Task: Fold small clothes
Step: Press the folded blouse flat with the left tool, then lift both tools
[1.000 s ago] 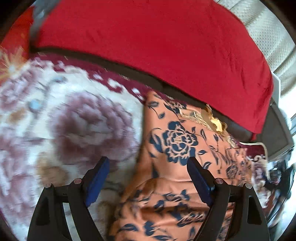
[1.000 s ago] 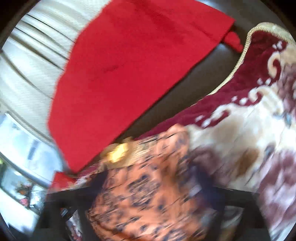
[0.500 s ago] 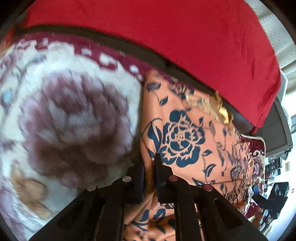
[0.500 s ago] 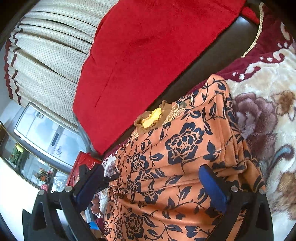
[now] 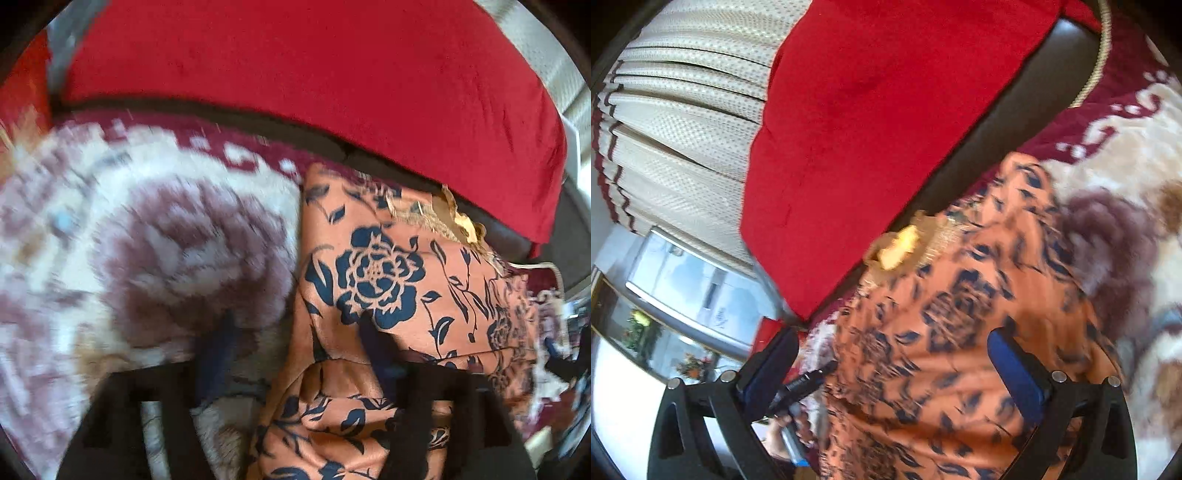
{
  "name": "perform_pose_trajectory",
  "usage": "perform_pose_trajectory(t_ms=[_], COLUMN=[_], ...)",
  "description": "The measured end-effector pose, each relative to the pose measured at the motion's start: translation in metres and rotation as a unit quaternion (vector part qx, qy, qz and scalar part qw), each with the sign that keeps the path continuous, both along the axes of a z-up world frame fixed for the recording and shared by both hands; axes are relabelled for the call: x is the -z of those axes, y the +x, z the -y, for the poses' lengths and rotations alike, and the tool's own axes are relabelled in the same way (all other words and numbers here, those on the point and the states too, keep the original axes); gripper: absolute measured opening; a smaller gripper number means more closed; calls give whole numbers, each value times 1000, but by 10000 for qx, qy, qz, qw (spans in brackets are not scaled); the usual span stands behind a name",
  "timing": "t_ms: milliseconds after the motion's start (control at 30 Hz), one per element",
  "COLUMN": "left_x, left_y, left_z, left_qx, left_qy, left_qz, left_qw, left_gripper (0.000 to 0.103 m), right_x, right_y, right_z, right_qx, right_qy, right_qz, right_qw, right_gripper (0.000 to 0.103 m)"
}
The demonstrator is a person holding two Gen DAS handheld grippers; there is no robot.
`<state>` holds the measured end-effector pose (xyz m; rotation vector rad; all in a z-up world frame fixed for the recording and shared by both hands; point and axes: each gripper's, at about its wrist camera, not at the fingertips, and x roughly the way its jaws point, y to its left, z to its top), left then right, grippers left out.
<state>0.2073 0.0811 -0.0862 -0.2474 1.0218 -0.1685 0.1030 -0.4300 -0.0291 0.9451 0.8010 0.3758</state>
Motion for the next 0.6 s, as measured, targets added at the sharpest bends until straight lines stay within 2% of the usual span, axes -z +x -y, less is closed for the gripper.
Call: perform_pose_trajectory(t_ms=[67,133,167,233,300,367,500,600], left_x=[-13,-23,-30,-40,-51,-60,-70,-79], left_y=[-14,-27,-37,-54,-70,-87,-110,-128], left_z=[6,10,13,16,20,21,15,13], left_qx=[19,75,55,40,-69,-245,-466,-490], left_qy=[120,271,499,827,1122,1311,1402,1408], left_qz=[269,351,416,639,859,1020,1182,1223], left_qw=[9996,9990,9979,9945,9899,9858,9819,9812], left_gripper=[76,76,76,76,76,78,80,81], right_x=[9,28,43,49,25,8,-22,-31], right_y=[19,35,41,35,19,6,-40,-72], right_z=[2,16,27,44,42,31,1,-20], right_qx=[-128,251,357,589,804,657,432,392], right_qy=[116,-254,-241,221,-316,-779,-1591,-2090], right_qz=[-121,-525,-742,-629,-411,-231,104,244], right_qw=[9998,9980,9963,9960,9954,9945,9863,9768], right_gripper=[103,102,101,101,102,102,102,102])
